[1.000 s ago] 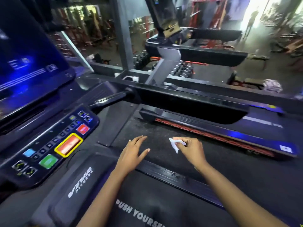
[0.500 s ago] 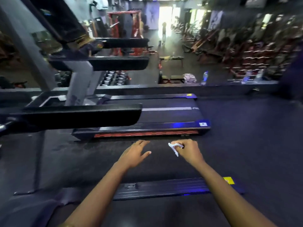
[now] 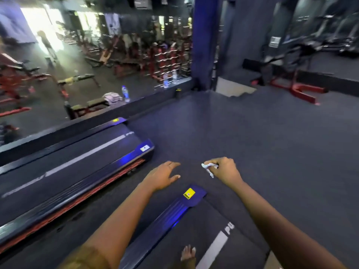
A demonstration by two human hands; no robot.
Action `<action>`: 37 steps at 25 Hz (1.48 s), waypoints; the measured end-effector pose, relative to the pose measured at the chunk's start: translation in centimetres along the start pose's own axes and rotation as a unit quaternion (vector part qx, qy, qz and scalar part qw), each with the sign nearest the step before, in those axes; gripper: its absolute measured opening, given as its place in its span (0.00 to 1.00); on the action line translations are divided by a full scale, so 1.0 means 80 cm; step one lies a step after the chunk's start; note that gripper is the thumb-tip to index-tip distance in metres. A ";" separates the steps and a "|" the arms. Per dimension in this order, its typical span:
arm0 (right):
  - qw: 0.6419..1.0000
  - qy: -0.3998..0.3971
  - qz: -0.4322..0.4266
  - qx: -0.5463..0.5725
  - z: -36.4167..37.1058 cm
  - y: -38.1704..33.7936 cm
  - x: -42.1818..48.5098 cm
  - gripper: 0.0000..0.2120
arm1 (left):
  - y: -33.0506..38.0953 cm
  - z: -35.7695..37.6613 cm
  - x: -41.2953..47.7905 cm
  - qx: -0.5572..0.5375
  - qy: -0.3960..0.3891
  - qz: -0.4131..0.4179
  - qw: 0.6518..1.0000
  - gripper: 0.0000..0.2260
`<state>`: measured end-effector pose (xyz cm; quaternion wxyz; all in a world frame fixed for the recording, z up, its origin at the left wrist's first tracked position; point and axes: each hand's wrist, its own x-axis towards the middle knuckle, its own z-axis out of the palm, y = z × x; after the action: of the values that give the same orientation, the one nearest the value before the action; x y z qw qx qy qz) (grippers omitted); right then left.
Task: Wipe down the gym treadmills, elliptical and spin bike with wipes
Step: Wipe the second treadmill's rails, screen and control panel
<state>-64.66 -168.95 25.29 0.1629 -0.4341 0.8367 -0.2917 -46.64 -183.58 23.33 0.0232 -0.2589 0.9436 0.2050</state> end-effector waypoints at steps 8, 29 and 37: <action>0.994 0.049 0.100 -0.020 -0.113 0.157 0.141 0.09 | 0.108 0.014 0.293 0.064 -0.077 0.138 0.985 0.23; 0.988 -0.078 -0.020 -0.133 -0.098 0.480 0.670 0.10 | 0.083 0.145 0.861 0.166 -0.101 0.064 0.979 0.24; 0.981 -0.115 -0.125 -0.090 -0.077 0.475 0.872 0.09 | -0.001 0.132 0.962 0.121 -0.046 -0.109 0.986 0.23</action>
<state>-131.65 -206.86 4.76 0.1805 -0.5784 0.7746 -0.1816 -113.84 -216.31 2.07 0.1199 -0.3459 0.9255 0.0974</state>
